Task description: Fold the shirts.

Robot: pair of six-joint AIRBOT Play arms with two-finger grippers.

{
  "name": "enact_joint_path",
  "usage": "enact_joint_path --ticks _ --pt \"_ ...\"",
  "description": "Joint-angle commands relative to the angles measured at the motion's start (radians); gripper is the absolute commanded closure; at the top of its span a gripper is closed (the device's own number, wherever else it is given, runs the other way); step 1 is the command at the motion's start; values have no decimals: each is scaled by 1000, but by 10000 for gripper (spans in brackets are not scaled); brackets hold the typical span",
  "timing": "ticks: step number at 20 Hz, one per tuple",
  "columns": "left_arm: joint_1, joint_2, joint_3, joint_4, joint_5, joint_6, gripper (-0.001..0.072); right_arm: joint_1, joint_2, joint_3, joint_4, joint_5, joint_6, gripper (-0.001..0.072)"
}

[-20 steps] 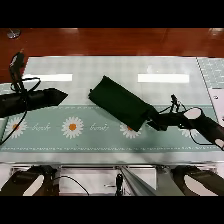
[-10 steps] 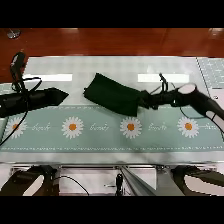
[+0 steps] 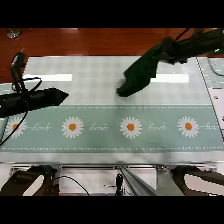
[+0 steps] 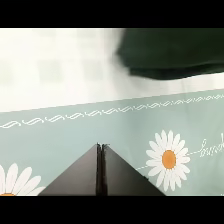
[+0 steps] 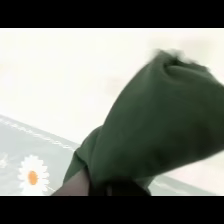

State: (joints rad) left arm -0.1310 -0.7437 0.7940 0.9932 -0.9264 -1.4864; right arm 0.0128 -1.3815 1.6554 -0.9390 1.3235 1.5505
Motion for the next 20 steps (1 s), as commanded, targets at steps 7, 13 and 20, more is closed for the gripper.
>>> enact_joint_path --ticks 7,13,20 --pt "0 0 0 0 3 0 683 -427 200 77 -282 326 185 688" --pt "0 0 0 0 3 0 683 -729 420 -235 -519 438 182 687" --pt "0 -1 0 0 11 0 683 -1059 705 -681 -795 351 343 678"
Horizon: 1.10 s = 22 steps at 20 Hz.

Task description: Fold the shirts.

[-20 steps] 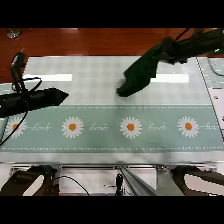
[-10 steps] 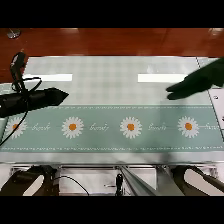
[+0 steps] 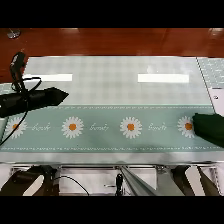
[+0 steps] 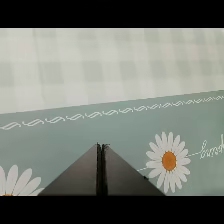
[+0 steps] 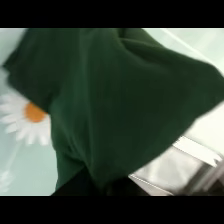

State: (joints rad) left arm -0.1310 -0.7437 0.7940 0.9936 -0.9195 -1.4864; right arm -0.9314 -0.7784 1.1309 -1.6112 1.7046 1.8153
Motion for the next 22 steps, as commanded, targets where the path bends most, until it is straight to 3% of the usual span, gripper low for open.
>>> enact_joint_path --ticks 1,2,3,5,7,8,9,10,11,12,14,16,17,19,22 --pt "0 -1 0 0 4 0 683 -114 118 -198 -150 -29 114 511" --pt "0 -1 0 0 4 0 683 -114 121 -229 -166 -30 116 172" --pt "0 -1 0 0 4 0 683 -114 114 -239 -167 -40 101 94" --pt "0 -3 3 -1 8 -4 663 -114 97 -201 -108 -132 90 94" --pt "6 -38 43 0 12 -1 652 -114 83 -111 111 -301 42 104" --pt "11 -75 90 0 5 11 656 -113 70 -64 312 -416 -8 289" --pt "13 -129 167 0 -16 27 667 -98 48 -24 543 -516 -99 584" --pt "11 -188 259 0 -44 39 685 -50 12 10 771 -600 -211 685" --pt "2 -256 380 -1 -74 40 684 48 -43 56 941 -645 -275 684" --pt "-15 -329 513 0 -105 54 684 189 -108 113 1000 -653 -320 684" --pt "-56 -447 748 10 -173 65 685 506 -227 217 888 -637 -374 684" --pt "-106 -506 851 184 -240 19 685 805 -333 252 571 -624 -338 685" --pt "-120 -510 824 342 -294 -79 685 906 -382 248 377 -576 -262 686" --pt "-102 -497 662 486 -343 -151 684 1028 -483 198 62 -421 -175 687" --pt "-55 -498 431 398 -245 -150 683 1047 -554 109 0 -408 -115 686"
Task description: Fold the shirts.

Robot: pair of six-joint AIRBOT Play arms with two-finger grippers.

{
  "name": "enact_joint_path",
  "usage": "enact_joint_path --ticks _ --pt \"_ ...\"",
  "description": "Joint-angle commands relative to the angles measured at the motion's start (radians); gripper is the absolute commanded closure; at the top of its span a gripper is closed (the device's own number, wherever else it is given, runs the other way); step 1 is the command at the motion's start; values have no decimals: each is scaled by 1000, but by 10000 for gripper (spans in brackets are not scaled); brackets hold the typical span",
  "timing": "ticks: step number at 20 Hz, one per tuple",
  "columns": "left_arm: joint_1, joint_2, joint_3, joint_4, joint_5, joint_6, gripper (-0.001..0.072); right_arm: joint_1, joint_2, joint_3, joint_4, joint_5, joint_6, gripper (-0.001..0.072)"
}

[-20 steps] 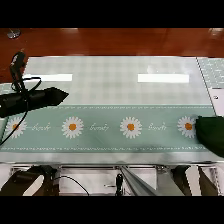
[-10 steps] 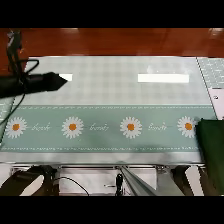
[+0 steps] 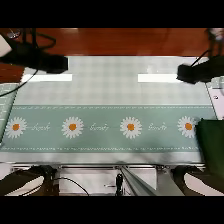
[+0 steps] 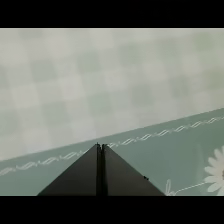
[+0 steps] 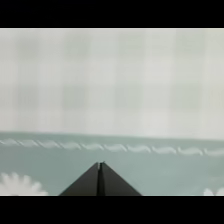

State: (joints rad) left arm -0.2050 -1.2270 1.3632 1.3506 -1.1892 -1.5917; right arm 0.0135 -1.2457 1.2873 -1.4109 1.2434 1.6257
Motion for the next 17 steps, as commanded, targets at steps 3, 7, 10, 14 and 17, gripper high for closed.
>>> enact_joint_path --ticks 3,7,10,14,17 --pt "18 -16 -198 37 89 -43 683 102 -88 -53 -205 32 74 686" --pt "18 -21 -198 40 82 -41 683 102 -83 -53 -207 32 74 686" --pt "18 -25 -198 40 82 -41 683 102 -83 -53 -207 32 74 686" --pt "18 -27 -198 40 82 -41 683 102 -83 -53 -207 32 74 686" --pt "18 -27 -198 40 82 -41 683 102 -83 -53 -207 32 74 686"
